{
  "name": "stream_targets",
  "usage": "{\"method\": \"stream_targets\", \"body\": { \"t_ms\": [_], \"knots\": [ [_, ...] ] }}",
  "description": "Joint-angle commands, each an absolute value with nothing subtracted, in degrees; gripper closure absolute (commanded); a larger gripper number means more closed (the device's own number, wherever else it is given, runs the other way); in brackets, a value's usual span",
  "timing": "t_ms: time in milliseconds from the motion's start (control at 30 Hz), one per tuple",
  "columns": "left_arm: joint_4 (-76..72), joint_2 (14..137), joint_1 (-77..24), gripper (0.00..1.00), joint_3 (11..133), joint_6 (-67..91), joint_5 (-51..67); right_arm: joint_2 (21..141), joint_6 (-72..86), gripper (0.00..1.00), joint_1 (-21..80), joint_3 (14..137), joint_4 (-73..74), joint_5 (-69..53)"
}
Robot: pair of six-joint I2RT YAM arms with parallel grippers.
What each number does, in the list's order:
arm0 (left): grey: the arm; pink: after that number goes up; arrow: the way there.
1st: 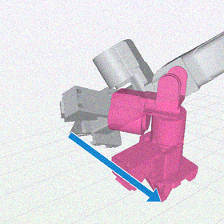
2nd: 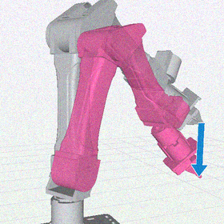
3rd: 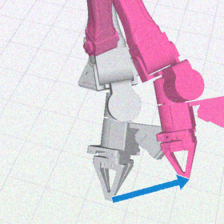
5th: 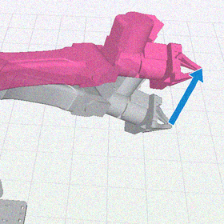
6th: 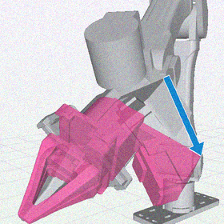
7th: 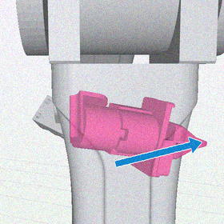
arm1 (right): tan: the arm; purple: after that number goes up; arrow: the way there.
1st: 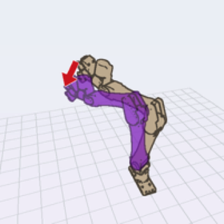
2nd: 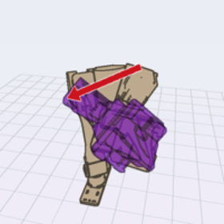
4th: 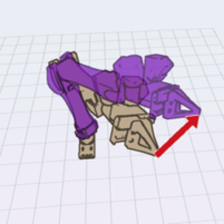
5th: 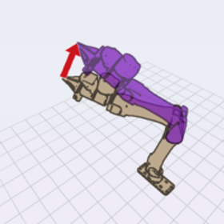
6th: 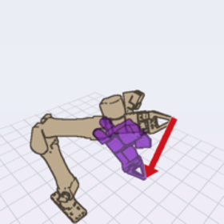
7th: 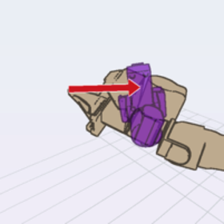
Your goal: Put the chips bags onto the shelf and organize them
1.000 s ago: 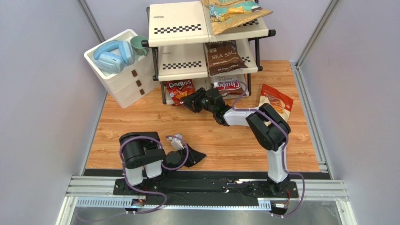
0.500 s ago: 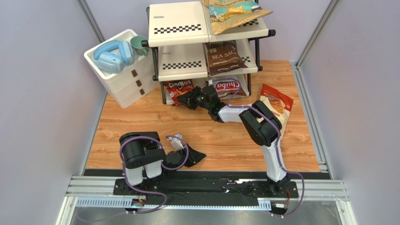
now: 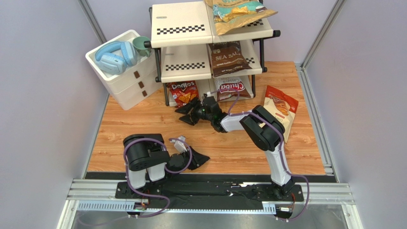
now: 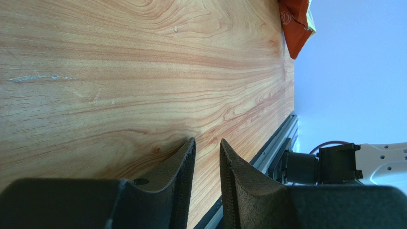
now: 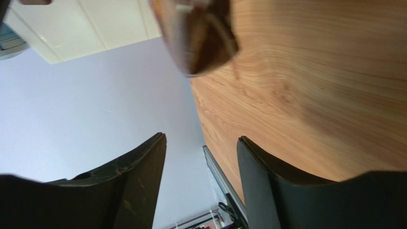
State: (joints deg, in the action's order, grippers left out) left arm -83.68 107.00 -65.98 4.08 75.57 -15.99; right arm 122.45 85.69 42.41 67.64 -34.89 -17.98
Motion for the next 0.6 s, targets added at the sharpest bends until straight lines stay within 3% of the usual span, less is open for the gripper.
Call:
{"method": "stream_targets", "body": {
  "t_ms": [0, 567],
  "knots": [
    [-87.5, 109.7, -65.8, 0.66, -0.4, 73.2, -16.3, 118.9, 85.2, 0.37, 42.2, 66.4, -35.5, -17.4],
    [-87.5, 110.0, -65.7, 0.67, -0.5, 73.1, -16.4, 128.2, 83.6, 0.39, 41.0, 82.1, -28.3, -16.4]
  ]
}}
